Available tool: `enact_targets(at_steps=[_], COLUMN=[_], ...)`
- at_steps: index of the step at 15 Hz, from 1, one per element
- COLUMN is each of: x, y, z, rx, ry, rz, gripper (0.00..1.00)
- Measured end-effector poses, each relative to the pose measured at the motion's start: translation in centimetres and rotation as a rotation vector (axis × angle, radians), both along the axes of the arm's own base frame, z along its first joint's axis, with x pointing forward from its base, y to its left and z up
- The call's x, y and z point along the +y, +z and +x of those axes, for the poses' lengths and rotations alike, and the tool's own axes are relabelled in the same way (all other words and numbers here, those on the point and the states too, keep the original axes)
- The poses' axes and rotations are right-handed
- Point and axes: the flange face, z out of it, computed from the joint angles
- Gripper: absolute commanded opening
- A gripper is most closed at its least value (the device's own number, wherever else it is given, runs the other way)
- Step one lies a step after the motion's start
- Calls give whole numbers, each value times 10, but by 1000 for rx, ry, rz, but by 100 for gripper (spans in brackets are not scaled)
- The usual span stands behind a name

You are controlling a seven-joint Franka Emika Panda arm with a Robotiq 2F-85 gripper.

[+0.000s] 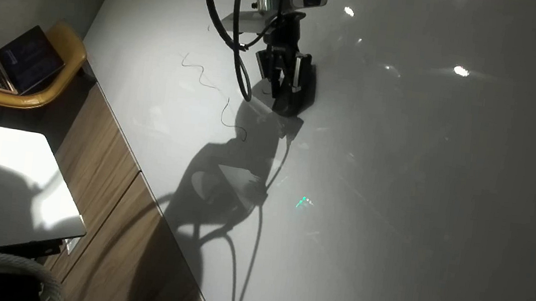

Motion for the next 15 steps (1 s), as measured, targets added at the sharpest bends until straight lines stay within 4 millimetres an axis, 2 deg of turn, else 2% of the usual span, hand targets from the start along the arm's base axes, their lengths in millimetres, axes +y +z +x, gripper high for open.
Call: enact_targets(at_steps=[3,7,10,15], x=[-14,-10,1,22], y=[-16,-21,-10,20], z=[-6,-8,-9,-5], rx=[14,10,-11,-66], ry=[-9,8,28,69], rz=[8,14,11,-1], gripper=[30,30,30,30])
